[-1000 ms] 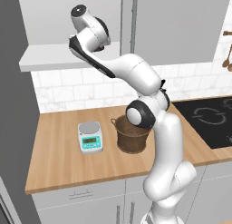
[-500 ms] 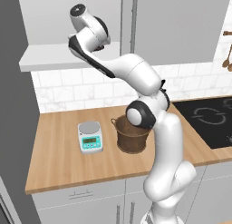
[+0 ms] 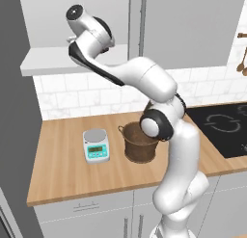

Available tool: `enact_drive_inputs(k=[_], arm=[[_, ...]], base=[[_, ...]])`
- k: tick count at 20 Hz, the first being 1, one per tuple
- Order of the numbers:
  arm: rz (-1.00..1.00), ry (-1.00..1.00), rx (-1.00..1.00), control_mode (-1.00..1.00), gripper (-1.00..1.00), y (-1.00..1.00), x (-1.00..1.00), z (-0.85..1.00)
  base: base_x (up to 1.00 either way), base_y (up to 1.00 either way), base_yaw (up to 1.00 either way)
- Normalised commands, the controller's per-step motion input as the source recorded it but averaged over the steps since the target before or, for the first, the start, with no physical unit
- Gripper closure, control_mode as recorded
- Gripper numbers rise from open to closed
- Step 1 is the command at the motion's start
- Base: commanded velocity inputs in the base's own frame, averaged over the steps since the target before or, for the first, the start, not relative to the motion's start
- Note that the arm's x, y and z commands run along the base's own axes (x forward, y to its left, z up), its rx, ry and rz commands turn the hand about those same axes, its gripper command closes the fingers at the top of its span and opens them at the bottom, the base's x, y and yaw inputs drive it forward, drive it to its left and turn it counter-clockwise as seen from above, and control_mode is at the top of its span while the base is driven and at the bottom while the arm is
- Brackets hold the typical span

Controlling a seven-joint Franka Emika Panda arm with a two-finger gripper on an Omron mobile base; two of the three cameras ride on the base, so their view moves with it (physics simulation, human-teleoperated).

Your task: Open the cabinet, pick up the bread from the cabinet and place it in the basket. Then move the basket to the dining counter.

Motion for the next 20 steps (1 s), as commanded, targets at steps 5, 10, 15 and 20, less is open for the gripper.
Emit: enact_drive_inputs(k=[5,10,15,20], arm=[[0.00,-0.08,0.00,-1.00,1.00,0.01,-0.53,0.00],[0.00,-0.03,0.00,-1.00,1.00,0.00,-0.76,0.00],[0.00,-0.01,0.00,-1.00,1.00,-0.02,-0.85,0.14],[0.00,-0.01,0.00,-1.00,1.00,-0.05,-0.90,0.18]], base=[[0.00,0.00,0.00],[0.00,0.00,0.00],[0.00,0.00,0.00],[0.00,0.00,0.00]])
